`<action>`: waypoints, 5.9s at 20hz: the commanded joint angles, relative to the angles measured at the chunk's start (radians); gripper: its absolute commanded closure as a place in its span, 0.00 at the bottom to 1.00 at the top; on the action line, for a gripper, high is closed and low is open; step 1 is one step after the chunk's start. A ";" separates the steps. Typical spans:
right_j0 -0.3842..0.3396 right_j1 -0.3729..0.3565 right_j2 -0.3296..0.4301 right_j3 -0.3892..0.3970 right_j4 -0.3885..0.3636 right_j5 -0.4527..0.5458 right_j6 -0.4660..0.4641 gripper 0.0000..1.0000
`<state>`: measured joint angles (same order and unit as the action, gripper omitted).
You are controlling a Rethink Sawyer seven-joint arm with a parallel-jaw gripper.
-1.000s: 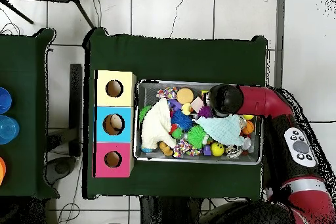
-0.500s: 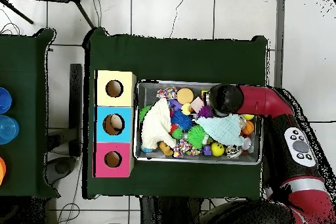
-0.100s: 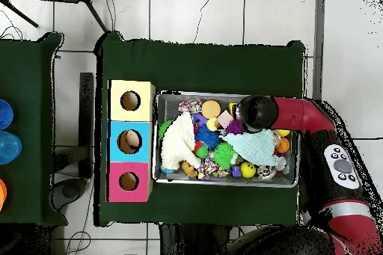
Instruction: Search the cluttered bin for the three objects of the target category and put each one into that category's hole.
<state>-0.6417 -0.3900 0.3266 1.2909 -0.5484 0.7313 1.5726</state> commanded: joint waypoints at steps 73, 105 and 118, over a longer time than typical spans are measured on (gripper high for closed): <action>0.017 0.055 -0.002 -0.039 -0.026 -0.025 -0.032 1.00; 0.069 -0.203 -0.033 0.078 0.080 0.206 -0.023 1.00; 0.100 -0.264 -0.053 0.104 0.108 0.267 -0.003 1.00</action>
<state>-0.5639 -0.6094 0.2781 1.3072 -0.4668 0.8804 1.5726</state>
